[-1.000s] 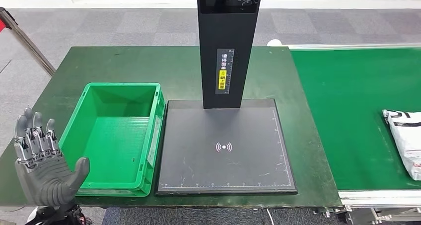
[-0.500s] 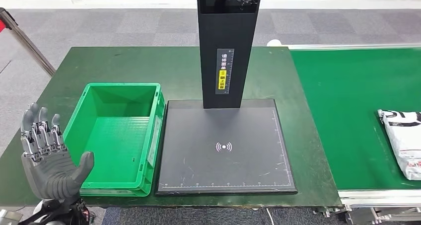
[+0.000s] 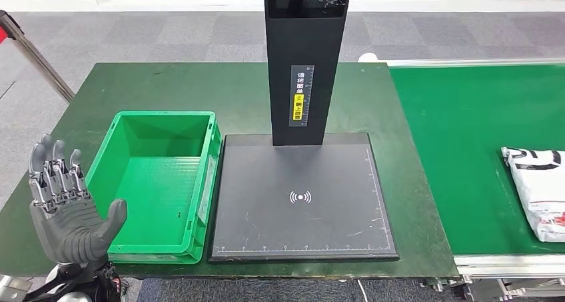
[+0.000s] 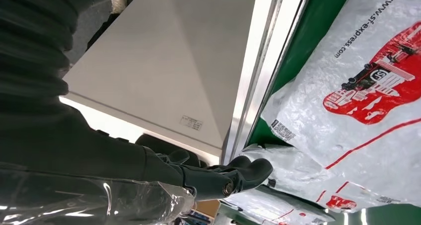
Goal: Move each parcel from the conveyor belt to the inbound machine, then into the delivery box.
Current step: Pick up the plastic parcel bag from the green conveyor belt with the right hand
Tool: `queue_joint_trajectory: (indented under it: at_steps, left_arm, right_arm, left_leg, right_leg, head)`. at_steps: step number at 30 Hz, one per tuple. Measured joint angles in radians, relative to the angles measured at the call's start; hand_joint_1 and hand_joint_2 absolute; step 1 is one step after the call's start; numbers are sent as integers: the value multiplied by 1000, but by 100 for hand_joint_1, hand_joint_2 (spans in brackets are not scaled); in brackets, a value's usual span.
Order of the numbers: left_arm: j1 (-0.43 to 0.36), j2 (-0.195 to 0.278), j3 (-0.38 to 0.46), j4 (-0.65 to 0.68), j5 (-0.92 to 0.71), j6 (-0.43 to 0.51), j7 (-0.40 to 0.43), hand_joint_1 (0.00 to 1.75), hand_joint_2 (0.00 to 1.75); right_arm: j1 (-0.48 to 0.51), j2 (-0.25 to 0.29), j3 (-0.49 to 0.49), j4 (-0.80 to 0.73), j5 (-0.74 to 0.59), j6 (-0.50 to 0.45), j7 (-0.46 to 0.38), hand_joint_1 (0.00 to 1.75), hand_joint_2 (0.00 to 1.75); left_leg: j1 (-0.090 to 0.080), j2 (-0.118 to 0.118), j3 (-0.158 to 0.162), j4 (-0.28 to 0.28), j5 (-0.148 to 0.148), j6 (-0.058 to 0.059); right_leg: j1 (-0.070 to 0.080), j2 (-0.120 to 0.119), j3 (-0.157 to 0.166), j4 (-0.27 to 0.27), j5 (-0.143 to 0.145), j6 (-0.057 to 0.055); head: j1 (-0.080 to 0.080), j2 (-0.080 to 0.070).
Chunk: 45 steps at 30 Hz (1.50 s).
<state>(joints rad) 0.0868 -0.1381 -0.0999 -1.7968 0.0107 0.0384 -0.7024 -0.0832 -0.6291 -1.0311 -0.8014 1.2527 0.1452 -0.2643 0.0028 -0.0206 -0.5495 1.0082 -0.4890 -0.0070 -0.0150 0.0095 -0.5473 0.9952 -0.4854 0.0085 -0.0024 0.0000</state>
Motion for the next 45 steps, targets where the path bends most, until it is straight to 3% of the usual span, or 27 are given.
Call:
queue_joint_trajectory:
  at_steps: [22, 41, 45]
  left_arm:
    - [-16, 1, -3, 21, 6, 6, 0, 0, 175]
    - [-20, 1, -4, 27, 4, -15, 0, 0, 175]
    - [-20, -3, -2, 20, -2, -25, 0, 0, 175]
  right_arm:
    - [-95, -13, 348, 92, -49, -126, 36, 0, 175]
    - [-72, -29, 409, 127, -94, -148, 31, 0, 175]
    - [-116, -33, 422, 165, -86, -181, 53, 0, 175]
  left_leg:
    - [0, -2, 0, 0, 0, 0]
    - [0, -1, -1, 0, 0, 0]
    - [0, 2, -2, 0, 0, 0]
  right_leg:
    - [0, 0, 0, 0, 0, 0]
    - [0, 0, 0, 0, 0, 0]
    - [0, 3, 0, 0, 0, 0]
  head:
    - [0, 0]
    - [0, 0]
    - [0, 0]
